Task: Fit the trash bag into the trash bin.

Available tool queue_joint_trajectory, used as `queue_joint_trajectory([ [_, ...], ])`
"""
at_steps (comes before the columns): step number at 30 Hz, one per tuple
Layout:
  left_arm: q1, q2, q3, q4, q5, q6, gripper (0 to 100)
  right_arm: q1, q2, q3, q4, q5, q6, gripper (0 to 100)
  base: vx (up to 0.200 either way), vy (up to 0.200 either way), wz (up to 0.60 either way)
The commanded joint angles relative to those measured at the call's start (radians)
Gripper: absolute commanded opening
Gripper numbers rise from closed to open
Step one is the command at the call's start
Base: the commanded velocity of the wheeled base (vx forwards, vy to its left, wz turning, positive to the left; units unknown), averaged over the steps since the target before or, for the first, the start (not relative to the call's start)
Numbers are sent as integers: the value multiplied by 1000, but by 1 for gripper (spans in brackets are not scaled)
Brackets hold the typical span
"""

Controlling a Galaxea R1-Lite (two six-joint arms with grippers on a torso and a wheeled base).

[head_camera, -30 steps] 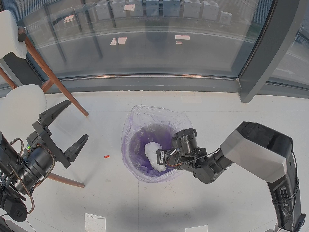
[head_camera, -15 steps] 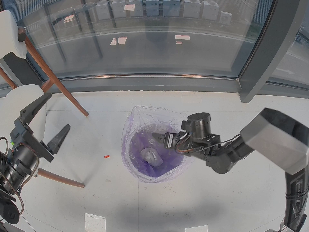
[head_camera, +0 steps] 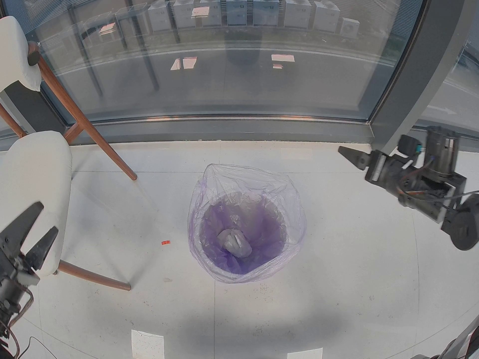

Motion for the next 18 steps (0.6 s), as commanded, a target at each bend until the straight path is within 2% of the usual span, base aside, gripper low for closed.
queue_joint_trajectory([
  [1,139,-698,29,889,-202,916,100,-325,-833,674,10,41,-129,100,0,0,0],
  [2,139,-699,10,953,-196,959,100,-322,-936,676,94,55,-159,100,0,0,0],
  [4,140,-701,11,928,-173,967,100,-328,-1151,673,352,67,-194,100,0,0,0],
  [5,142,-701,17,918,-152,967,100,-323,-1227,674,437,71,-203,100,0,0,0],
  [6,144,-699,26,893,-61,959,100,-314,-1437,674,637,85,-251,100,0,0,0],
  [7,147,-699,31,878,26,951,100,-330,-1580,662,753,108,-300,100,0,0,0],
  [8,148,-701,33,872,92,941,100,-330,-1594,648,804,111,-332,100,0,0,0],
  [9,148,-701,33,869,264,910,100,-334,-1594,630,800,122,-367,100,0,0,0],
  [12,148,-701,33,901,572,882,100,-336,-1583,676,697,42,-361,100,0,0,0],
  [13,148,-701,33,901,572,882,100,-336,-1583,676,697,42,-361,100,0,0,0],
  [14,150,-701,33,924,628,858,100,-334,-1594,676,727,-41,-363,100,0,0,0],
  [15,150,-701,33,919,603,858,100,-334,-1592,676,744,-36,-361,100,0,0,0],
  [18,144,-701,33,921,608,866,100,-334,-1591,676,732,-24,-366,100,0,0,0],
])
